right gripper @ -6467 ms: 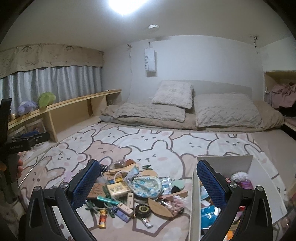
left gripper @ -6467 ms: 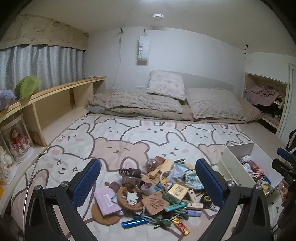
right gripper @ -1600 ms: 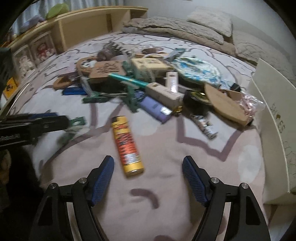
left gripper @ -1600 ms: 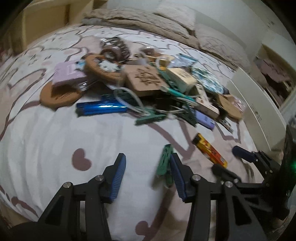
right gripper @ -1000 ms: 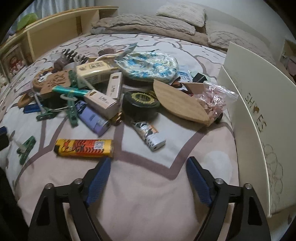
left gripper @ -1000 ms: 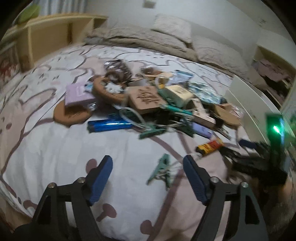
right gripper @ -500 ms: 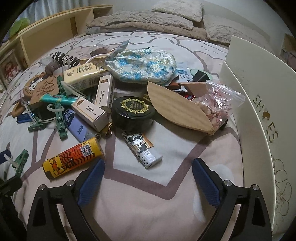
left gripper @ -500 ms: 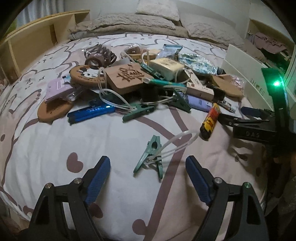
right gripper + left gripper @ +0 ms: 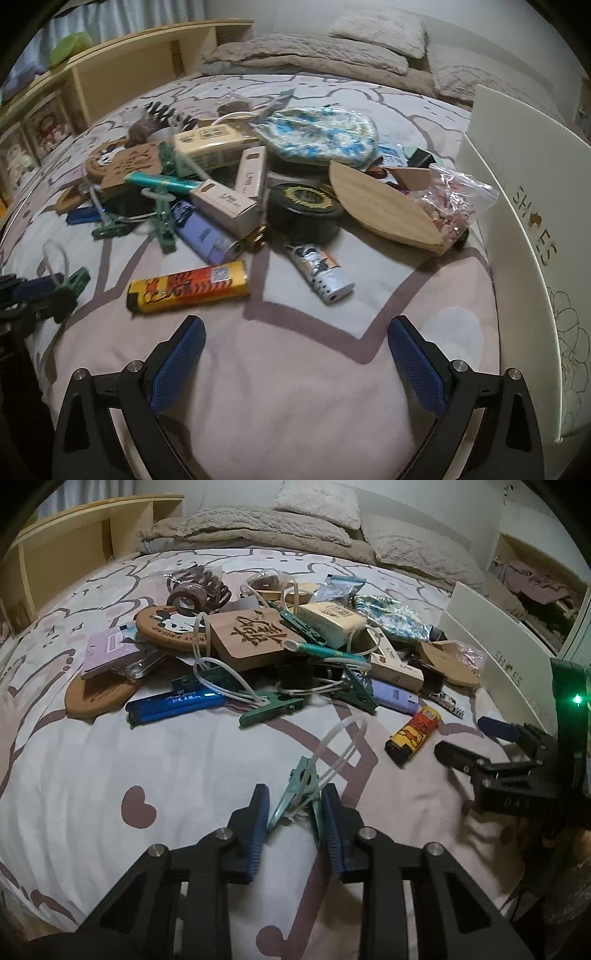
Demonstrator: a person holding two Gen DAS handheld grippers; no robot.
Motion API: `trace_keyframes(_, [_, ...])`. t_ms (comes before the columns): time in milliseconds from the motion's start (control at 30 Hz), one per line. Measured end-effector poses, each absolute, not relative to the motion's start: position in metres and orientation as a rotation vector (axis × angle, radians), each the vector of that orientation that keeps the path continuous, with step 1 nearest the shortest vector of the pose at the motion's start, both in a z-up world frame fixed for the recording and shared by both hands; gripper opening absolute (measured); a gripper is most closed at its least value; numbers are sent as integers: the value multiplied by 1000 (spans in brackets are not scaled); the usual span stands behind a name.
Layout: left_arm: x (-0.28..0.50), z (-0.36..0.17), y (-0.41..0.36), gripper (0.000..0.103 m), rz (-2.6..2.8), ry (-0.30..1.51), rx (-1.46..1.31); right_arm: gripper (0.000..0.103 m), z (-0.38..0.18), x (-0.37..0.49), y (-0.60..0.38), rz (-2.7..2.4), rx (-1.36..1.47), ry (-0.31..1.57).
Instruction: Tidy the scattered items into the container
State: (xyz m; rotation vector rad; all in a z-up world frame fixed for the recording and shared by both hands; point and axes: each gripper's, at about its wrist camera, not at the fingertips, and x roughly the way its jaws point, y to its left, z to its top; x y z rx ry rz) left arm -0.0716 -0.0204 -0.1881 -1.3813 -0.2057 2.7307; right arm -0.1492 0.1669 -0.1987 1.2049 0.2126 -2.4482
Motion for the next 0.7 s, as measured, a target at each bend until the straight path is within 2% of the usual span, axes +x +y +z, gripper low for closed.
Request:
trace_keyframes(367, [-69, -191, -13, 29, 2696, -196, -1378, 99, -196, -140, 130, -2284, 1184, 318])
trace_keyframes(567, [-64, -192, -16, 30, 2703, -267, -1389, 99, -195, -145, 114, -2223, 1192, 347])
trace_keyframes(667, [-62, -192, -16, 37, 2702, -268, -1385, 99, -196, -150, 110, -2226, 1207, 325])
trace_keyframes(700, [-61, -192, -16, 43, 2698, -268, -1382, 99, -196, -151, 110, -2227, 1212, 315])
